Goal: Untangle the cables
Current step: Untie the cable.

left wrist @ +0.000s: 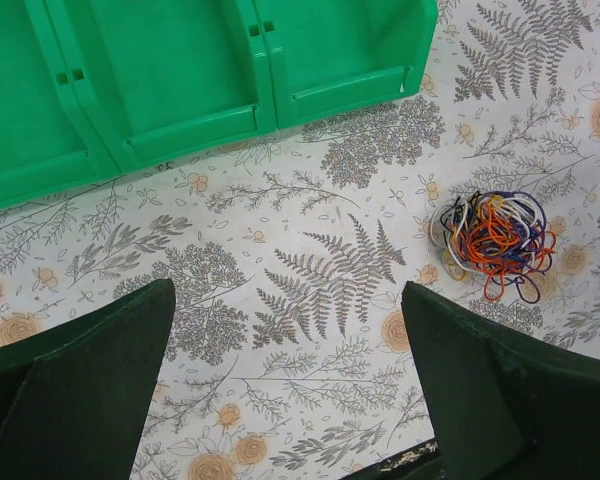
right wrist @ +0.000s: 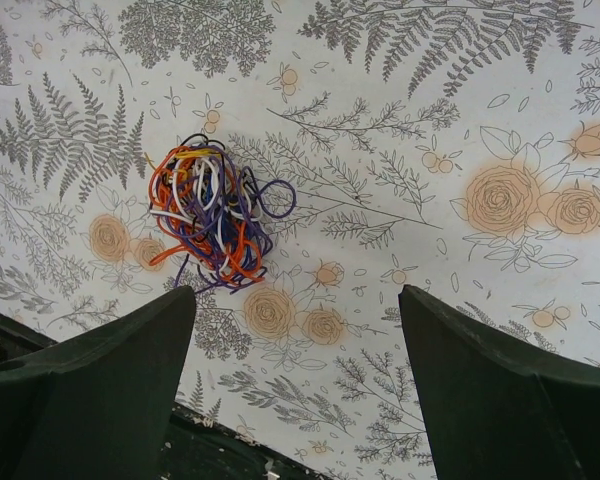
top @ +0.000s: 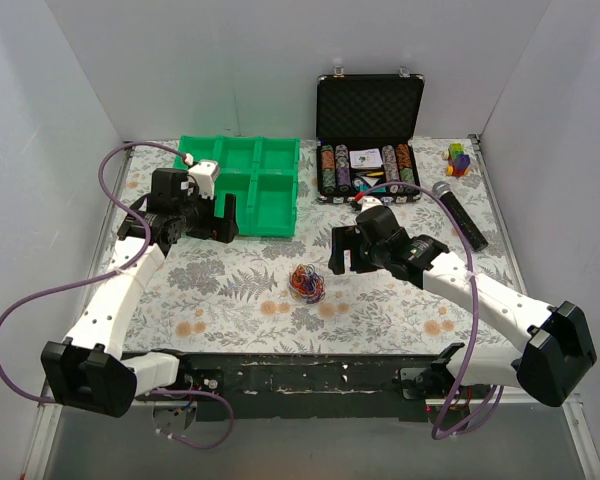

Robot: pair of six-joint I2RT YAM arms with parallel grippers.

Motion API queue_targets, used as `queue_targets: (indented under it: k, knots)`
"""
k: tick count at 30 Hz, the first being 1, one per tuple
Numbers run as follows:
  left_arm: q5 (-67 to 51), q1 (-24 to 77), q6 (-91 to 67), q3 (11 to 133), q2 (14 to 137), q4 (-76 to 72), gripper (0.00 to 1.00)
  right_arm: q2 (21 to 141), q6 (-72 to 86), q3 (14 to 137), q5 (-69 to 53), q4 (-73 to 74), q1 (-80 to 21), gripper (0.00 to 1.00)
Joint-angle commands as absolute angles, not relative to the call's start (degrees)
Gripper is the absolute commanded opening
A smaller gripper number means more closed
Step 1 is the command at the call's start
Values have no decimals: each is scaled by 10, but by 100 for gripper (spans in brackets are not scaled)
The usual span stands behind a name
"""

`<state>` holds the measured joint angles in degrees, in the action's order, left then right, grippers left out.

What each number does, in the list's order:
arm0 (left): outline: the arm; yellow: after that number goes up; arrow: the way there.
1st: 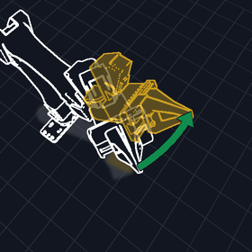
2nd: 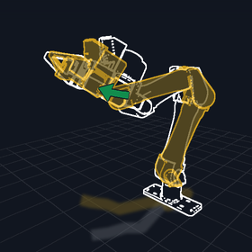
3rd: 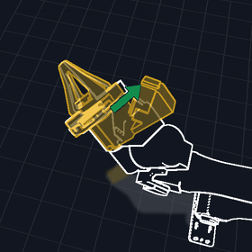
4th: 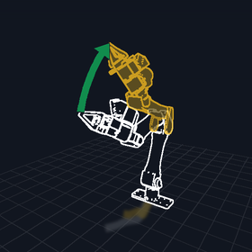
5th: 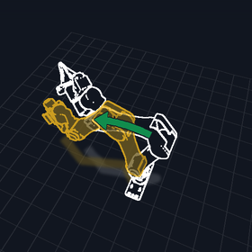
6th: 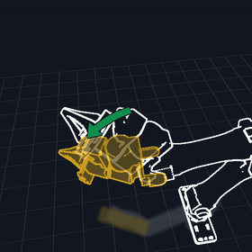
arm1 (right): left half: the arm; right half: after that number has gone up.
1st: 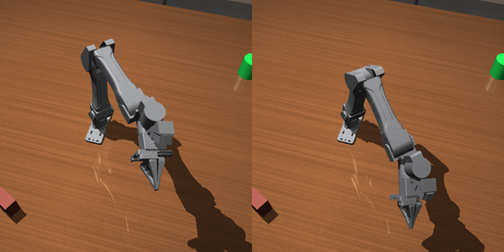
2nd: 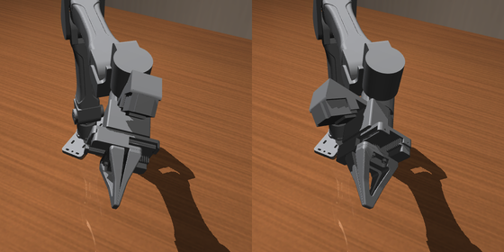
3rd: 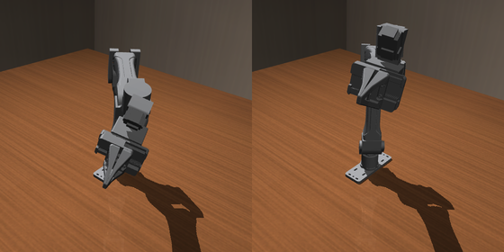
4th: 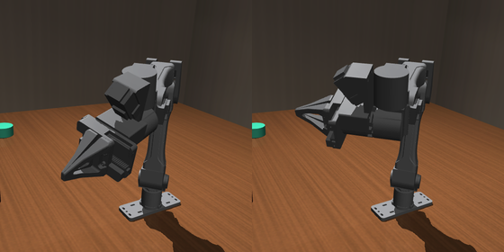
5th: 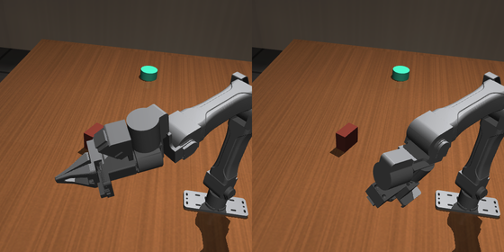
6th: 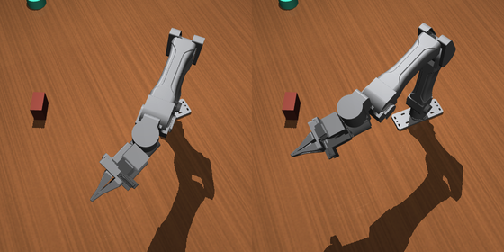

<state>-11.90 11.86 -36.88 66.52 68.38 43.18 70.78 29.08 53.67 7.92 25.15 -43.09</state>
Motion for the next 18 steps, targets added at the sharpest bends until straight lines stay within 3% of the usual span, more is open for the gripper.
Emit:
queue_targets:
  k: [1, 7, 18]
  knots:
    - [-127, 120, -376, 685, 682, 439, 98, 712, 272, 533, 49, 223, -427, 91]
    - [-144, 120, -366, 672, 683, 439, 98, 736, 267, 519, 11, 194, -432, 91]
    - [-145, 132, -342, 614, 663, 421, 98, 758, 252, 521, 51, 171, -465, 90]
